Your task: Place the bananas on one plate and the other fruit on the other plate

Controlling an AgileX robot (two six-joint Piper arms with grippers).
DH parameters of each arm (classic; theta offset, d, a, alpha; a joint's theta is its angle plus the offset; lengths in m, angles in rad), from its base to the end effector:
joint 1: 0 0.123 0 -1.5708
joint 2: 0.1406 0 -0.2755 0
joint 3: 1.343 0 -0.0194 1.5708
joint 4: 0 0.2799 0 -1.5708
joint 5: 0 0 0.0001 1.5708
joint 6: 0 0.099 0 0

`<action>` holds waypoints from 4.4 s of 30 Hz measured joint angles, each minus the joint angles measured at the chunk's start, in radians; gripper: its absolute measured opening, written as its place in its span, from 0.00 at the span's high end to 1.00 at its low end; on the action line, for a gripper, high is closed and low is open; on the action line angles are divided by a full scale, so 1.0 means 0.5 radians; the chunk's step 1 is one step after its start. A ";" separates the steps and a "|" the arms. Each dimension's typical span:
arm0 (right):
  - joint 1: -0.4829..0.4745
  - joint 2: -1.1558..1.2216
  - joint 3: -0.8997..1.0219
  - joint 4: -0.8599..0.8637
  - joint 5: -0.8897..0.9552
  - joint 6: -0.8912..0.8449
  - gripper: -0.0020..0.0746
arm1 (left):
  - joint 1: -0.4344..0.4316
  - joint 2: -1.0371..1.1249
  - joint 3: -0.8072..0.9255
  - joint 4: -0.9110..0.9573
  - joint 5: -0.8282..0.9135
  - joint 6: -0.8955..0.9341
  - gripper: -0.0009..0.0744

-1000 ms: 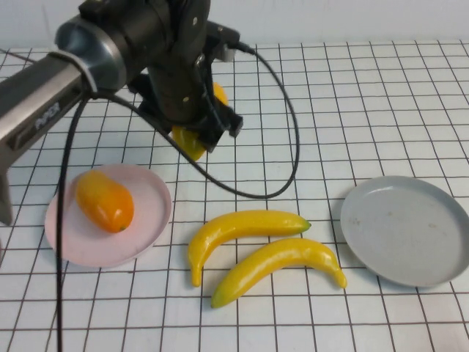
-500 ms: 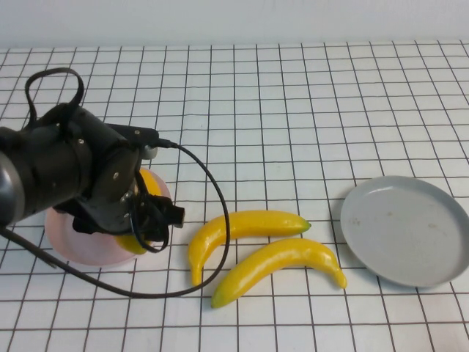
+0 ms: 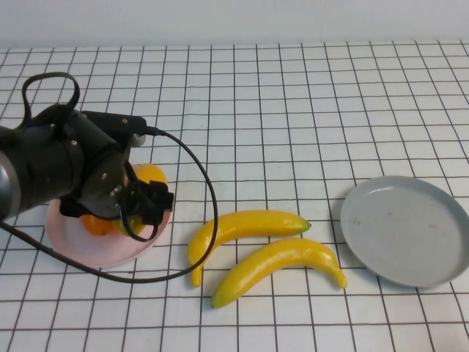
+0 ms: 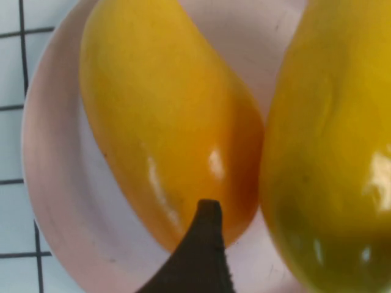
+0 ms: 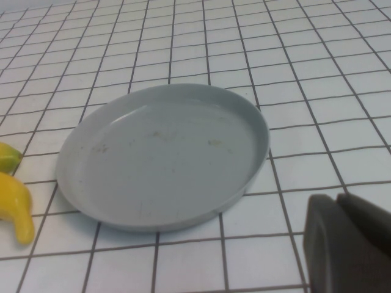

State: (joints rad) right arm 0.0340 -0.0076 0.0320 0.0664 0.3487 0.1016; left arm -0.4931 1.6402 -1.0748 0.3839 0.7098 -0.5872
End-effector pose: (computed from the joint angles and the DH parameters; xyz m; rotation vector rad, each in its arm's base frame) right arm 0.0999 0.0056 0.1685 0.1050 1.8559 0.1586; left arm 0.3232 -0.1462 0.1932 0.2000 2.6539 0.0884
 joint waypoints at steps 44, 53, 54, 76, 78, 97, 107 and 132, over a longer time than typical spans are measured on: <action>0.000 0.000 0.000 0.000 0.000 0.000 0.99 | -0.444 -1.829 0.566 0.099 0.175 0.047 0.99; 0.000 0.000 0.000 0.000 0.000 0.000 0.99 | -0.295 -2.448 1.267 0.355 -0.259 -0.175 0.99; 0.000 0.000 0.000 0.000 0.000 0.000 0.99 | -0.230 -2.527 1.345 0.331 -0.304 -0.180 0.99; 0.000 0.000 0.000 0.000 0.000 0.000 0.99 | 0.935 -3.301 2.196 -0.462 -0.734 0.717 0.99; 0.000 0.000 0.000 0.000 0.000 0.000 0.99 | 0.935 -3.302 2.196 -0.499 -0.698 0.776 0.99; 0.000 0.000 0.000 0.000 0.000 0.000 0.99 | 0.935 -3.302 2.196 -0.565 -0.659 0.851 0.99; 0.000 0.000 0.000 0.000 0.000 0.000 0.99 | 0.935 -3.302 2.196 -0.565 -0.659 0.851 0.99; 0.000 0.000 0.000 2.292 -0.489 -0.177 0.99 | 0.935 -3.302 2.196 -0.565 -0.659 0.851 0.99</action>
State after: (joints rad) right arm 0.0340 -0.0076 0.0320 1.2124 0.1040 0.0129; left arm -0.0255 -0.0110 0.0233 0.1015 0.3803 -0.1617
